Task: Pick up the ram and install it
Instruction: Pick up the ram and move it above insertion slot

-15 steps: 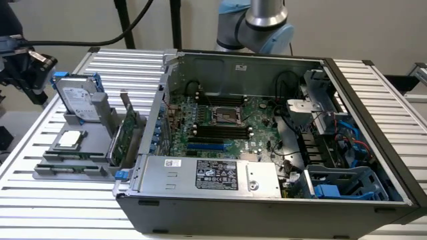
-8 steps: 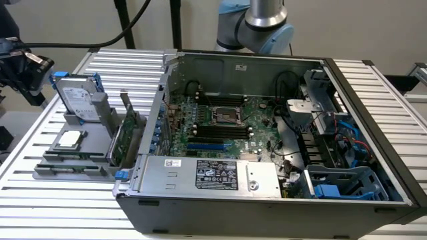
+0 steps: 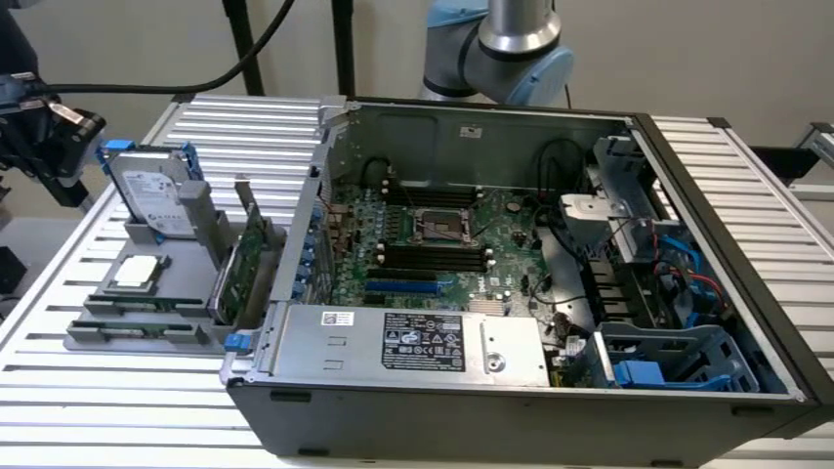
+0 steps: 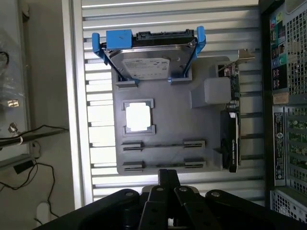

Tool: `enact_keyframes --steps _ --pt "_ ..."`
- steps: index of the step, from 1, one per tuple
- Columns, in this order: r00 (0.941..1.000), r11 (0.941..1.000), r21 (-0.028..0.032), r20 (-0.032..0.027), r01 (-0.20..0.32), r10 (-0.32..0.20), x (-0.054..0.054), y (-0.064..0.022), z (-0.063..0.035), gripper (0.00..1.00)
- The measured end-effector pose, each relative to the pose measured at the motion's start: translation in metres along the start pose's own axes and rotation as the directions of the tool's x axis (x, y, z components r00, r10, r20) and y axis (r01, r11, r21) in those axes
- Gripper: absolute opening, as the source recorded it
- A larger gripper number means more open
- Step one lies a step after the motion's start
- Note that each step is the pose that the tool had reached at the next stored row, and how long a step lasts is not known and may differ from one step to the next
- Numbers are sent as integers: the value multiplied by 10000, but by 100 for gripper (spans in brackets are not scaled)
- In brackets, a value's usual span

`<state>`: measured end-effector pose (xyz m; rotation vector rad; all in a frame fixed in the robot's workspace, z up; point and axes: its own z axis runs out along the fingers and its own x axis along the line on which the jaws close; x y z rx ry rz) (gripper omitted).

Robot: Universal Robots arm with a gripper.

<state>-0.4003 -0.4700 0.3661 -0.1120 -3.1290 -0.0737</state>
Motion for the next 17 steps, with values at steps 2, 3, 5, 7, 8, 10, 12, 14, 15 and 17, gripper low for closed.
enact_keyframes --steps 2,3,5,7,8,10,12,14,15,17 --pt "10000 10000 0 0 0 0 0 0 0 0" --pt "10000 10000 0 0 0 0 0 0 0 0" --pt "10000 10000 2 -1 35 -35 -4 -5 0 0" --pt "9998 9998 2 -9 198 -198 -12 -9 3 0" --pt "9995 9995 3 -13 305 -305 -15 -9 5 0" --pt "9982 9982 5 -26 593 -593 -21 -10 13 0" --pt "9956 9956 10 -45 939 -939 -22 -10 22 0" --pt "9914 9914 13 -64 1307 -1307 -23 -10 32 0" --pt "9888 9888 13 -72 1490 -1490 -23 -11 38 0" --pt "9829 9829 14 -89 1839 -1839 -23 -11 47 0"
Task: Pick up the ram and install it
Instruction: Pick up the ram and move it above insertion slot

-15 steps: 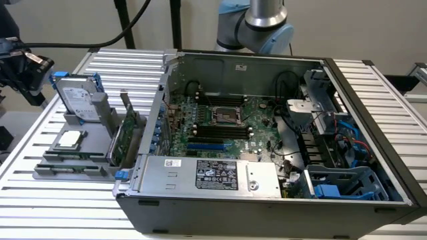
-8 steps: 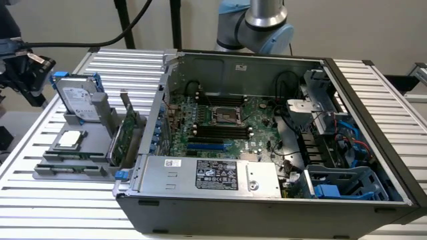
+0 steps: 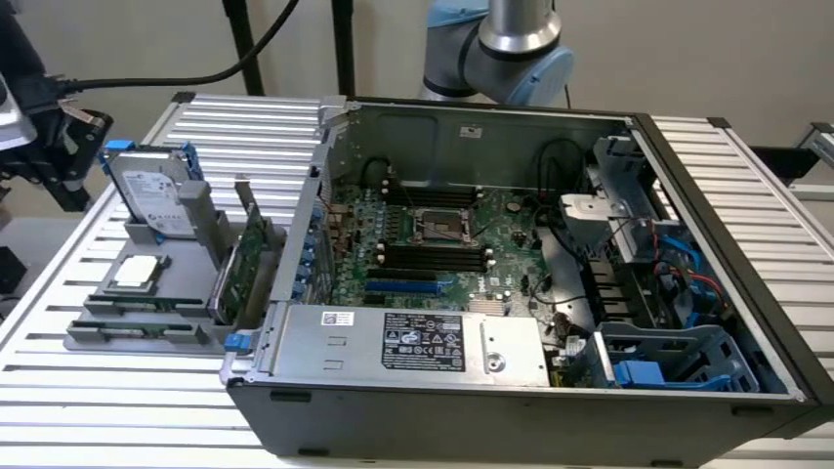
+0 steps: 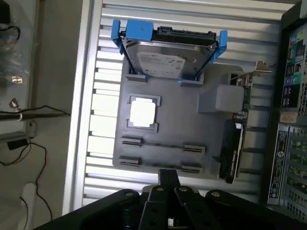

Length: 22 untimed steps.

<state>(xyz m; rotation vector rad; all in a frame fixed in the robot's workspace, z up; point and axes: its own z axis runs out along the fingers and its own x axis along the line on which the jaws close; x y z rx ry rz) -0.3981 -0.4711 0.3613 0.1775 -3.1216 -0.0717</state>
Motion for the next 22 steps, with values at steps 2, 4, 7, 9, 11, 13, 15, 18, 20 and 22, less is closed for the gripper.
enact_keyframes --steps 2,4,7,9,11,13,15,18,20,22 --pt "9993 9993 3 -17 365 -365 0 0 9 0" --pt "9974 9974 6 -32 718 -718 0 -1 19 0" --pt "9919 9919 10 -58 1270 -1270 0 -1 34 0" --pt "9865 9865 12 -75 1638 -1638 -1 -2 45 0" --pt "9798 9799 14 -93 1996 -1996 -1 -3 55 0" --pt "9722 9723 14 -107 2338 -2338 -1 -3 66 0" --pt "9635 9636 15 -121 2674 -2674 -1 -3 76 0" --pt "9485 9486 15 -141 3166 -3165 -1 -4 92 0" --pt "9369 9370 15 -156 3493 -3492 -1 -5 102 0" --pt "9233 9234 14 -172 3838 -3838 -2 -6 114 0"
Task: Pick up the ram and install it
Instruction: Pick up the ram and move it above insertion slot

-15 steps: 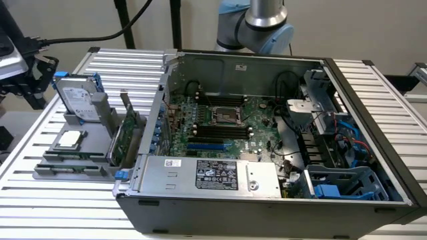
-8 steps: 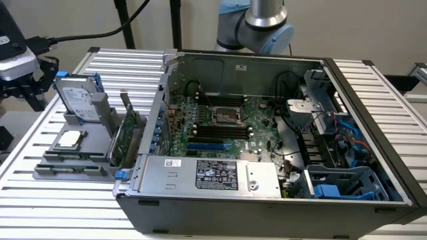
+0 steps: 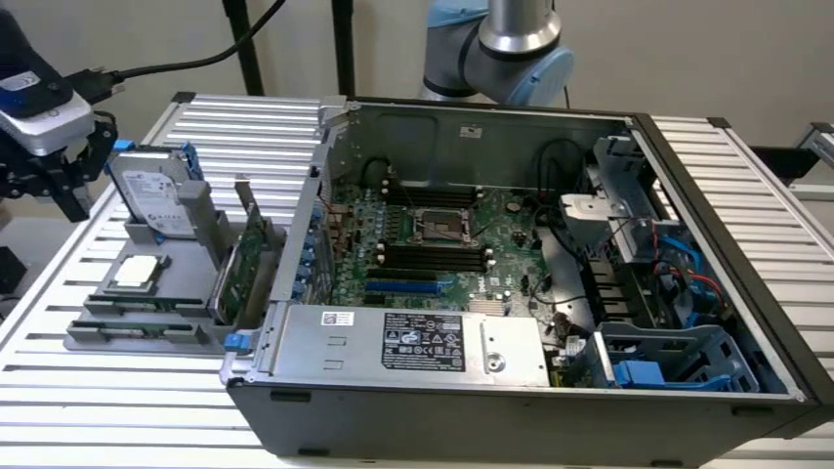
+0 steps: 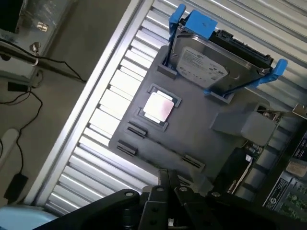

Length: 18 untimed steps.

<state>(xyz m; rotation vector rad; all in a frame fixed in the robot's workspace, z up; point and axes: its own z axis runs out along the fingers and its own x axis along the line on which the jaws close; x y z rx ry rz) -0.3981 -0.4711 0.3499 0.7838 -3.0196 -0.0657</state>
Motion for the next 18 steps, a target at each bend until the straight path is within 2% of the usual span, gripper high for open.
enact_keyframes --steps 4,9,14,18 --pt "9975 9975 8 -28 704 -704 0 0 23 0" --pt "9868 9868 16 -66 1617 -1617 0 -2 53 0" --pt "9685 9686 20 -105 2487 -2487 -1 -3 82 0" --pt "9477 9478 21 -135 3188 -3187 -1 -5 106 0"
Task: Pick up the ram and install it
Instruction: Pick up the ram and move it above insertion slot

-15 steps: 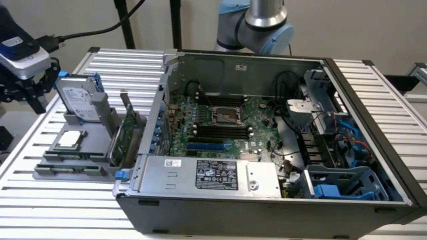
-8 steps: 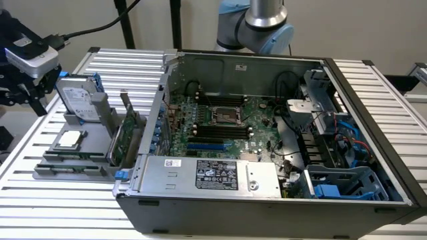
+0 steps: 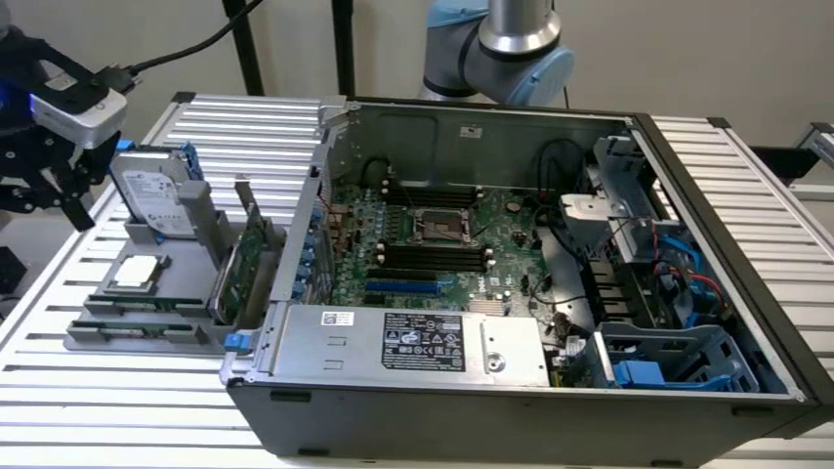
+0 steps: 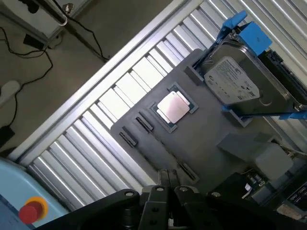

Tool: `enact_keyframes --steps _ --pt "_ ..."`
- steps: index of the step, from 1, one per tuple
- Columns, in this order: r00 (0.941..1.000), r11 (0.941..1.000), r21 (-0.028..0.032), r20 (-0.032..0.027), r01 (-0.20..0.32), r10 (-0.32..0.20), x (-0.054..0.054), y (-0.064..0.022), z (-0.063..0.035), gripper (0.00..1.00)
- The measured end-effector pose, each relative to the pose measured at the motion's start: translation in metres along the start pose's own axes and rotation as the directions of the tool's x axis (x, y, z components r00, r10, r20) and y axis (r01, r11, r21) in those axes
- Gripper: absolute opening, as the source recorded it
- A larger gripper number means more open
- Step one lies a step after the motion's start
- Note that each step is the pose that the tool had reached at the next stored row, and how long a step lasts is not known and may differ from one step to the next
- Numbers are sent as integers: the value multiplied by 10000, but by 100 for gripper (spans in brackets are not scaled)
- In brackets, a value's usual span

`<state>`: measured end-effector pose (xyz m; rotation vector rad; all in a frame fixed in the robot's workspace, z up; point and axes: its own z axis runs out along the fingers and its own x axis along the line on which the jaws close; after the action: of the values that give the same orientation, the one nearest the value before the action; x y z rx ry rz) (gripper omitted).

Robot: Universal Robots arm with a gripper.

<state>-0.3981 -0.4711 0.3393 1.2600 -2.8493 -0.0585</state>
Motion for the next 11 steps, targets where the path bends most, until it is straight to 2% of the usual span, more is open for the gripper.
enact_keyframes --steps 5,8,11 --pt "9959 9959 10 -36 901 -901 0 -1 30 0" --pt "9895 9895 14 -60 1442 -1442 0 -2 48 0" --pt "9803 9803 16 -83 1974 -1974 -1 -3 67 0"
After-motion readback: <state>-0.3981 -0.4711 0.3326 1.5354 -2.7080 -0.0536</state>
